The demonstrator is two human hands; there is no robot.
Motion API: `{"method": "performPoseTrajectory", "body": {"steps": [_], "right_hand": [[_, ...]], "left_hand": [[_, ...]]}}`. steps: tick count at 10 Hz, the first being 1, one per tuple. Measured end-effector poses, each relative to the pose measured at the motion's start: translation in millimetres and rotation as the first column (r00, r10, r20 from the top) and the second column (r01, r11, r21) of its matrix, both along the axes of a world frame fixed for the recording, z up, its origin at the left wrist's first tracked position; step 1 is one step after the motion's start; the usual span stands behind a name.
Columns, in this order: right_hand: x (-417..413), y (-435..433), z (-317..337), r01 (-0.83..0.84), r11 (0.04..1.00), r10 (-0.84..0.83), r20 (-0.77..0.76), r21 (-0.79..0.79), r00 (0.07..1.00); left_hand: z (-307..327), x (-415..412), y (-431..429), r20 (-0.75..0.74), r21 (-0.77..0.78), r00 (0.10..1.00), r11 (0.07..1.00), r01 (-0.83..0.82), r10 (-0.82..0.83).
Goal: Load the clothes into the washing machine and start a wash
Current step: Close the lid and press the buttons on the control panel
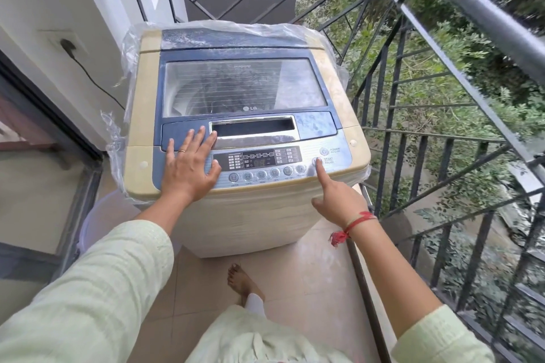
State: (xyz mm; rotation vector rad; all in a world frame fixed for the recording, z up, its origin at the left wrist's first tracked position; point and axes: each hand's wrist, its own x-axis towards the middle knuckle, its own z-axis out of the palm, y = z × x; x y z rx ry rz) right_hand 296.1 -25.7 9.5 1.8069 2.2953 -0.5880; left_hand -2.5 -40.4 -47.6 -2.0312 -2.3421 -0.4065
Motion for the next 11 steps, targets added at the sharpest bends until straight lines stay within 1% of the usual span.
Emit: {"method": "performPoseTrajectory", "body": {"steps": [1, 2, 3, 4, 5, 6, 7, 8, 9, 10, 11], "right_hand": [[8, 7, 1, 0.017, 0.999, -0.016, 0.023, -0.037, 1.0], [8, 12, 0, -0.02, 0.999, 0.022, 0.059, -0.045, 0.998], [5, 15, -3, -0.013, 0.999, 0.016, 0.075, -0.036, 0.997], [2, 21, -5, -0.012, 0.993, 0.024, 0.109, -0.115, 0.994], [4, 17, -10, 0.008, 0.993, -0.001, 0.059, -0.114, 0.998], [13, -5, -23, 0.032, 0.981, 0.011, -0.218, 0.193, 0.976], [15, -28, -27, -0.028, 0.898, 0.207, -0.365, 0.439, 0.908], [3, -59, -26, -0.156, 0.764, 0.477, -0.385, 0.626, 0.79], [-13, -71, -21, -0.216, 0.722, 0.56, -0.372, 0.657, 0.74], [-39, -67, -9, -0.205, 0.672, 0.622, -0.392, 0.711, 0.678], [-59, -45, 9, -0.155, 0.67, 0.626, -0.44, 0.726, 0.643]], "left_hand": [[-1, 0, 0, 0.003, 0.007, 1.0, 1.0, -0.003, 0.003], [-1, 0, 0, 0.015, 0.01, 1.0, 1.0, -0.008, 0.007], [-2, 1, 0, 0.017, 0.011, 1.0, 1.0, -0.007, 0.007], [-1, 1, 0, 0.018, 0.013, 1.0, 1.0, -0.006, 0.005], [0, 1, -1, 0.021, 0.005, 1.0, 1.0, -0.003, 0.002], [0, 1, -2, 0.023, 0.002, 1.0, 1.0, -0.004, 0.004], [1, 1, -2, 0.036, 0.001, 0.999, 1.0, -0.005, 0.005], [1, 1, -2, 0.031, -0.013, 1.0, 1.0, -0.003, 0.003], [2, 3, -3, 0.035, -0.02, 0.999, 1.0, -0.001, 0.002], [7, 0, -3, 0.096, -0.055, 0.995, 0.998, 0.011, -0.006], [9, -2, -3, 0.171, -0.062, 0.985, 0.998, 0.01, 0.001]]}}
